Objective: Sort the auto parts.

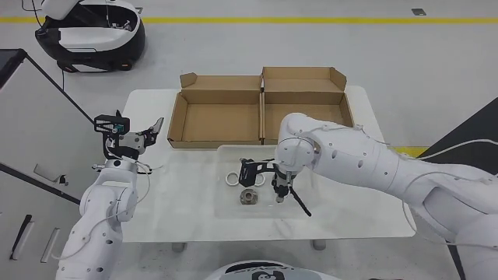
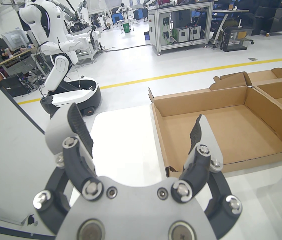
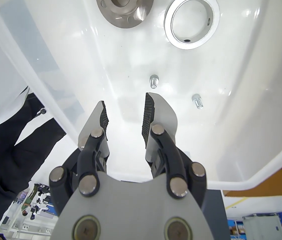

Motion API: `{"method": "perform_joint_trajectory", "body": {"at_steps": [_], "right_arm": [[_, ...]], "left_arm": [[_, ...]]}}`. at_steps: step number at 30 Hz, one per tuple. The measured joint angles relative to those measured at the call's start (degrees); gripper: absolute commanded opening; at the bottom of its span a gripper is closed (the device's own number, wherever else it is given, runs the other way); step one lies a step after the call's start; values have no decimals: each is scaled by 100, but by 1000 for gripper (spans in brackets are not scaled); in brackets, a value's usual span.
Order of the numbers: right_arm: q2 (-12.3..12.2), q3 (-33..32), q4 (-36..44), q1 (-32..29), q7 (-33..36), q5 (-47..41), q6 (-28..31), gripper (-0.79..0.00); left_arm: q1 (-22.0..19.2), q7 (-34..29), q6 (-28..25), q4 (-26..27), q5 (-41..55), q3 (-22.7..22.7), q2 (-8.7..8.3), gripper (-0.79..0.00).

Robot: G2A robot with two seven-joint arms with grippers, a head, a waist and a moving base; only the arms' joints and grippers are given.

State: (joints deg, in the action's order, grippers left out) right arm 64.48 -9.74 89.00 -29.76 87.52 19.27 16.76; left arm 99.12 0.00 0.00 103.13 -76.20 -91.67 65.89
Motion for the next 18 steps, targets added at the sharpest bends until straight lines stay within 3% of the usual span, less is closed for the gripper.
{"method": "perform_joint_trajectory", "body": {"at_steps": [18], "right_arm": [[314,0,-640,-187,-191,392,190,-471]], "left_arm": [[0,0,0,0,0,0,0,0]]}}
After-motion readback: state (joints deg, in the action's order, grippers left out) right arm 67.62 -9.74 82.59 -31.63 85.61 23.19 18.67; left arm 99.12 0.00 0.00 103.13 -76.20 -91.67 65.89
